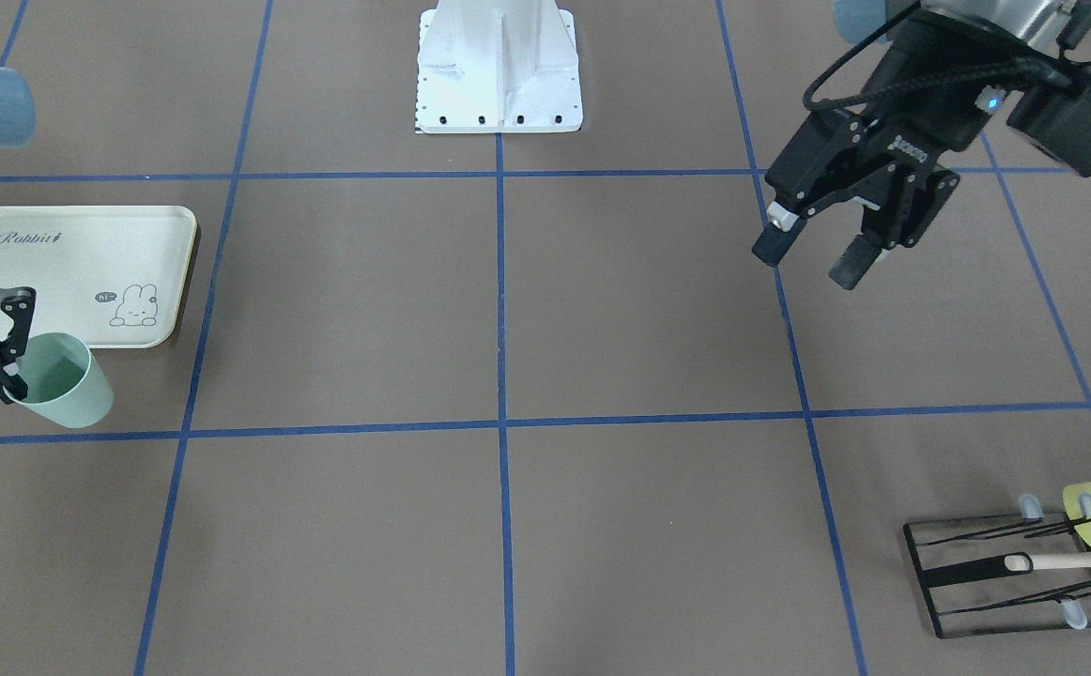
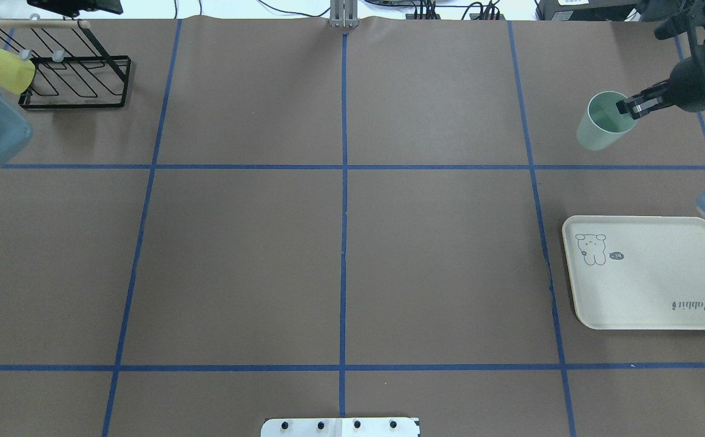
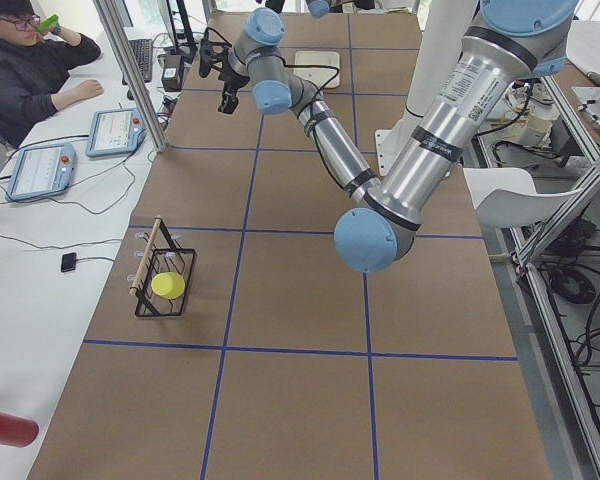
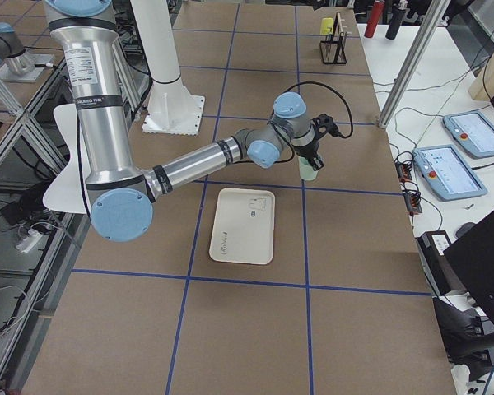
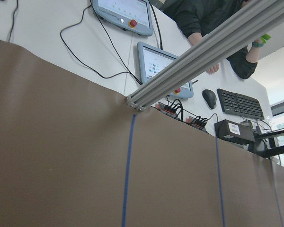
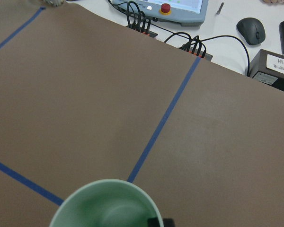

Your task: Left arm grabs green cup and hands to right arm on tray

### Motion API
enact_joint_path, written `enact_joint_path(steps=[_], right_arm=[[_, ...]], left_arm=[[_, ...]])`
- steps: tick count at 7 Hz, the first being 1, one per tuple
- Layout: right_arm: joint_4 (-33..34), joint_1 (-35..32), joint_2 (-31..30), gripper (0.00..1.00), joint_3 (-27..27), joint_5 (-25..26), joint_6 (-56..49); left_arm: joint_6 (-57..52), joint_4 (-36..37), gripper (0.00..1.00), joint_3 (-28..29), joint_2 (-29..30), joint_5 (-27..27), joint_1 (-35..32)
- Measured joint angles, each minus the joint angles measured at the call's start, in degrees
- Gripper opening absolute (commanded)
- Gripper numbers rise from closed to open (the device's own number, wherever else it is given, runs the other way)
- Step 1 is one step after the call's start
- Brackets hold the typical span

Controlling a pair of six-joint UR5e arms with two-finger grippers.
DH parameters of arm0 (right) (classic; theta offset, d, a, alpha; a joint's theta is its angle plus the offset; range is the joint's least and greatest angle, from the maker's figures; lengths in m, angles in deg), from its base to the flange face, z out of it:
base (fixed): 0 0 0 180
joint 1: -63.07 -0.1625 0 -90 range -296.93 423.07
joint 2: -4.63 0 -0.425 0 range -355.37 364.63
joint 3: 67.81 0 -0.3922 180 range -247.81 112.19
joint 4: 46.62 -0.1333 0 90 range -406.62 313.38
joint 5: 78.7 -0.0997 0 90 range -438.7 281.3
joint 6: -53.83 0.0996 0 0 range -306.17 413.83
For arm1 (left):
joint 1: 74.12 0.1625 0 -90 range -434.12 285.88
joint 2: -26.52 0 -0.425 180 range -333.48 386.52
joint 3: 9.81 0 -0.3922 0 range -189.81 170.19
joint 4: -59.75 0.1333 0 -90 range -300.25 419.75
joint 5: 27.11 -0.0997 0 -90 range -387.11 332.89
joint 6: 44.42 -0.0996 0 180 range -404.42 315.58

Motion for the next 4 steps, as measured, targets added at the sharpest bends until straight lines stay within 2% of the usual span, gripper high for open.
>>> enact_joint_path(steps=[1,2,4], right_arm=[[2.60,-0.41,-3.55,0.00,1.85,-2.00,-2.49],[1.21,-0.46,-8.44,0.00,3.18,-2.55,-4.58],[-6.99,-0.33,-16.69,0.00,3.91,-2.99,-5.44]], left_arm=[[-3.85,2.66,0.99,-0.07,-0.06,-0.01,-0.94],[-6.18,4.08,0.99,-0.14,-0.26,0.00,-1.51],[-7.51,4.84,0.99,-0.59,-1.59,-0.01,-1.93]])
